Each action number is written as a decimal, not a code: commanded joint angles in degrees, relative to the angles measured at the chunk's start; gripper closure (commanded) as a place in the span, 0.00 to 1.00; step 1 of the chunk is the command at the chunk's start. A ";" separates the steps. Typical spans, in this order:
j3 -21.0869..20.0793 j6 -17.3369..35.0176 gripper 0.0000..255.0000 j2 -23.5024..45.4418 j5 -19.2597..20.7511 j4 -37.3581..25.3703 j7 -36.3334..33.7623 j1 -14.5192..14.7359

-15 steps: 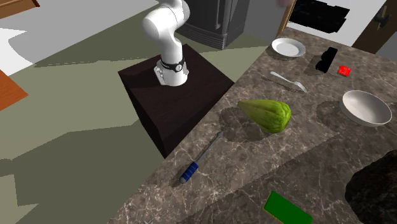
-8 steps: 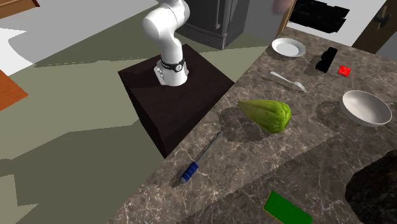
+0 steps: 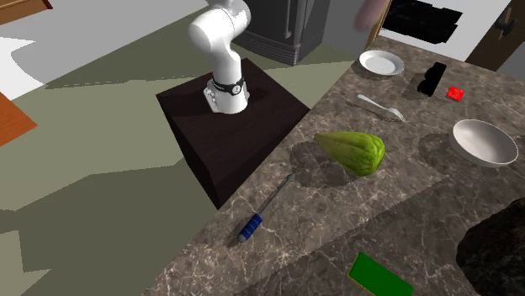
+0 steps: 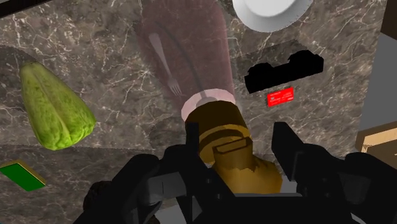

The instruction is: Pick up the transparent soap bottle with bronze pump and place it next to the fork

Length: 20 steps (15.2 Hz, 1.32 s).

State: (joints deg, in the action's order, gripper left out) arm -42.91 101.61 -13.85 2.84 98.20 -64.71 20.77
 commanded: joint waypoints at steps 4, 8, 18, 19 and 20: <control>0.46 4.16 1.00 -1.38 -0.85 5.17 0.09 0.35; 0.54 7.25 1.00 -2.06 -1.24 8.81 -0.07 0.61; 0.06 14.82 1.00 -2.64 -1.47 16.90 -1.04 1.01; -0.04 15.57 1.00 -2.61 -1.43 17.64 -1.19 1.03; -0.14 16.32 1.00 -2.57 -1.38 18.36 -1.34 1.04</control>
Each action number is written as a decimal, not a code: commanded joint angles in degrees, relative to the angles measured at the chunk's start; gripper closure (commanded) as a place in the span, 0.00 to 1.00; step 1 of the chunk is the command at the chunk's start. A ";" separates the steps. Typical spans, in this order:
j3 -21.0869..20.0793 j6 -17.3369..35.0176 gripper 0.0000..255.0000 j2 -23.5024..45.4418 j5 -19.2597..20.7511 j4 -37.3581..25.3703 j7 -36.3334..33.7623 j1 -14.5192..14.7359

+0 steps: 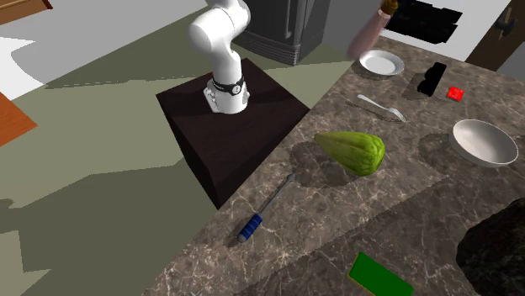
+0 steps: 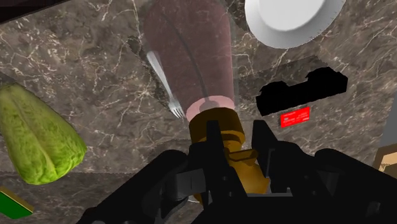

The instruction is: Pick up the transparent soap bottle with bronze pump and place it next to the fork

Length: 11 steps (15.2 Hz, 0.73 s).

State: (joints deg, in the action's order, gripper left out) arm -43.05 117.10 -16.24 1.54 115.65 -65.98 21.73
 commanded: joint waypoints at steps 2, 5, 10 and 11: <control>-0.23 2.33 1.00 -0.04 0.05 2.33 -0.40 0.08; -0.63 4.58 1.00 0.28 0.35 4.35 -0.97 0.05; -1.44 8.32 1.00 1.14 1.14 7.48 -2.14 -0.15; -1.63 9.07 1.00 1.35 1.35 8.07 -2.41 -0.21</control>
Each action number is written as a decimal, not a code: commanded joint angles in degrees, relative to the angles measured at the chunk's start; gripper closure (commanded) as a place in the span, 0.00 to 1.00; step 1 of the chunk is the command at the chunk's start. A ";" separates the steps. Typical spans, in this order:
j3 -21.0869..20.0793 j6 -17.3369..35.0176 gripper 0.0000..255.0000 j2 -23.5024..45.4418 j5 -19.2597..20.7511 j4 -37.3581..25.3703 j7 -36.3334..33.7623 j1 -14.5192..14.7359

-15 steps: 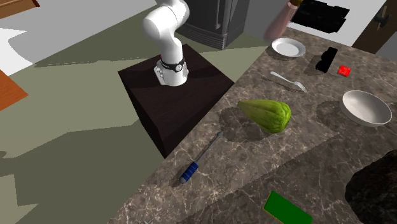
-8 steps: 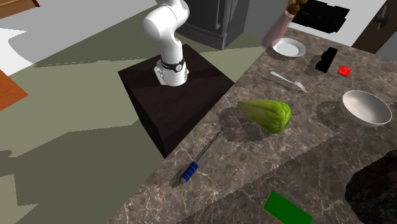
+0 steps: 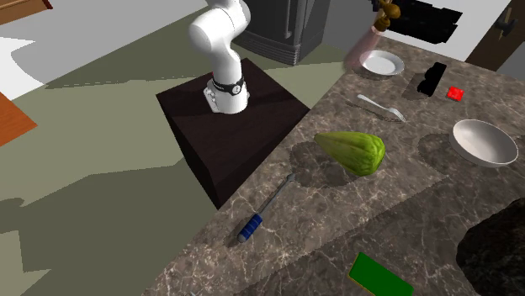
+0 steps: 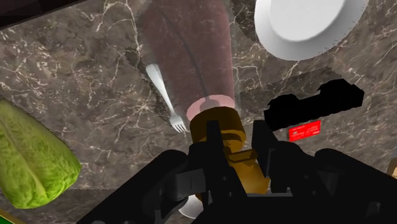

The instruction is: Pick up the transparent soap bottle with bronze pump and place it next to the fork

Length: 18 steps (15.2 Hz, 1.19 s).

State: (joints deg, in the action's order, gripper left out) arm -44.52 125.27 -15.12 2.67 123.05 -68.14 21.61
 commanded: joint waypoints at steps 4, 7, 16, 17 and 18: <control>-0.97 3.90 1.00 1.29 1.26 2.91 -1.47 -0.42; -1.65 6.13 1.00 2.26 2.28 4.46 -2.57 -0.76; -2.75 9.39 1.00 4.03 4.28 6.55 -4.54 -1.42; -2.75 9.39 1.00 4.03 4.28 6.55 -4.54 -1.42; -2.74 9.39 1.00 4.03 4.28 6.55 -4.55 -1.41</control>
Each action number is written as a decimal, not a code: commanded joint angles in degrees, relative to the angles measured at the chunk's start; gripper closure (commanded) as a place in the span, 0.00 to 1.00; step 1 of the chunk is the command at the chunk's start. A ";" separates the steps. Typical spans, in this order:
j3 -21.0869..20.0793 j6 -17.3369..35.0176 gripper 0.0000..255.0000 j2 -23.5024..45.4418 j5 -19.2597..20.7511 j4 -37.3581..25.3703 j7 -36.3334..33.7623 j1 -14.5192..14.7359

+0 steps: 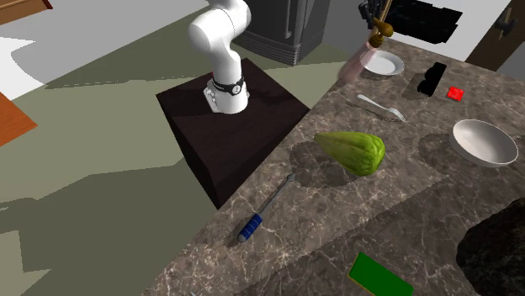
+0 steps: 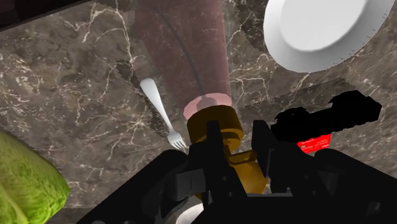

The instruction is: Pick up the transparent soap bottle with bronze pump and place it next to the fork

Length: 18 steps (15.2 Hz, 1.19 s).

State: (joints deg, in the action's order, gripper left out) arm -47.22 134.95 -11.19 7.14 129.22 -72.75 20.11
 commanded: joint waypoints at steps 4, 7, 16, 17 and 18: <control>0.06 -0.27 0.00 0.19 -0.13 0.30 0.21 0.00; -0.03 -0.29 0.00 0.09 -0.18 0.39 0.06 0.09; 2.50 -7.13 0.00 -5.59 -5.52 -2.26 3.85 2.62; 2.50 -7.13 0.00 -5.59 -5.52 -2.26 3.85 2.62; 2.50 -7.13 0.00 -5.59 -5.52 -2.26 3.85 2.62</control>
State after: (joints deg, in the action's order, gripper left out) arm -44.72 127.84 -16.77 1.62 126.97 -68.90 22.72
